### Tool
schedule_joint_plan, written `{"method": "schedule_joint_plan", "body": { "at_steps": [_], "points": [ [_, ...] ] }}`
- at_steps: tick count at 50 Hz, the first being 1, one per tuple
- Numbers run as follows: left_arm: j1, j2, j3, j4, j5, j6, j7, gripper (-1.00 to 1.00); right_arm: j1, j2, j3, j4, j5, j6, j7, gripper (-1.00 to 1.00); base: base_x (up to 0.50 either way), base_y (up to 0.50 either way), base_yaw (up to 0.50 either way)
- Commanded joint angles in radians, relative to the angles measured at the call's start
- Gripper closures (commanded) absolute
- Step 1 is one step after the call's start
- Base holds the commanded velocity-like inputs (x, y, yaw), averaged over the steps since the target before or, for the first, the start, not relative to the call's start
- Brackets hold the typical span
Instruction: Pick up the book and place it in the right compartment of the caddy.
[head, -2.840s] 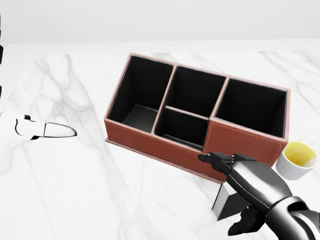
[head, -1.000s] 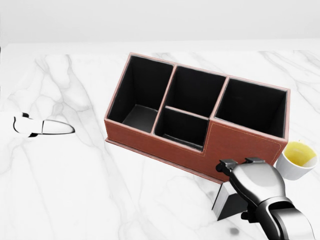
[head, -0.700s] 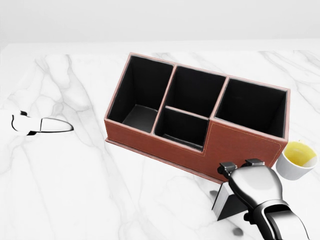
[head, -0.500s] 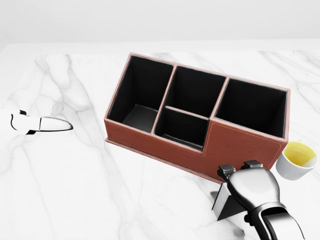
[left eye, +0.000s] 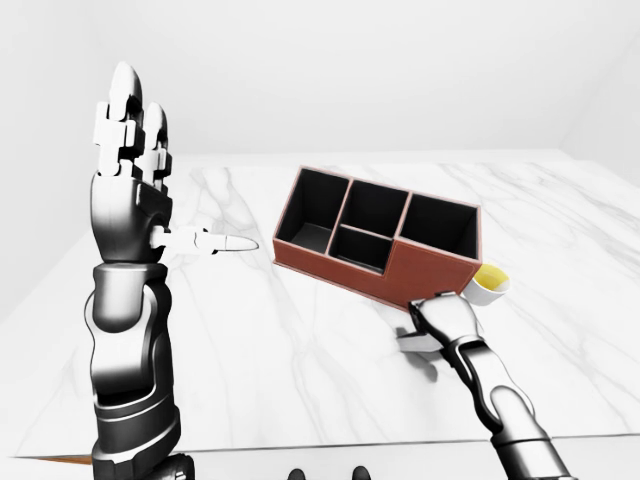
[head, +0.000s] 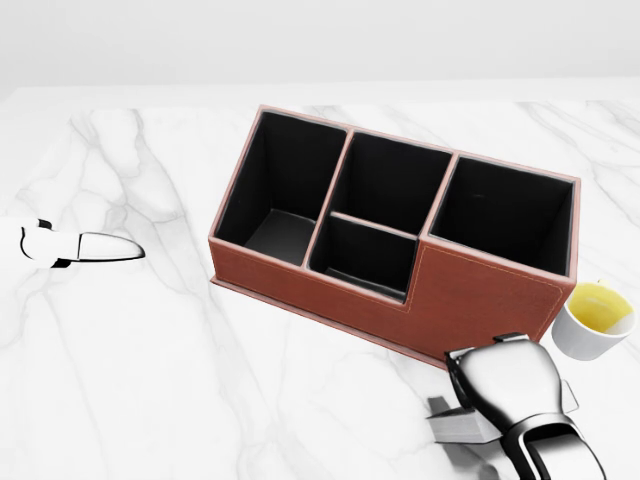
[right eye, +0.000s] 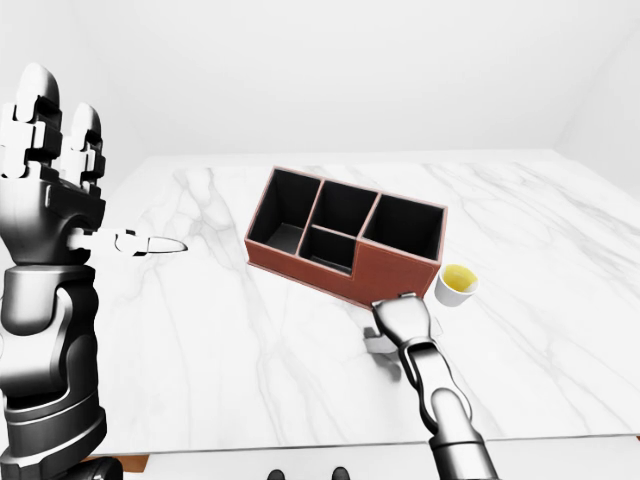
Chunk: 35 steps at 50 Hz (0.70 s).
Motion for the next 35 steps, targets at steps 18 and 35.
{"method": "schedule_joint_plan", "body": {
  "at_steps": [18, 35],
  "points": [
    [0.002, -0.002, -0.001, -0.010, -0.008, 0.000, -0.004, -1.00, 0.049, 0.072, -0.049, -0.242, 0.262, 0.000, 0.228, 1.00, 0.00, 0.00, 0.00],
    [-0.002, 0.001, 0.000, -0.012, -0.013, 0.000, 0.001, -1.00, 0.007, 0.124, -0.064, -0.536, 0.587, 0.000, 0.534, 1.00, 0.00, 0.00, 0.00]
  ]
}}
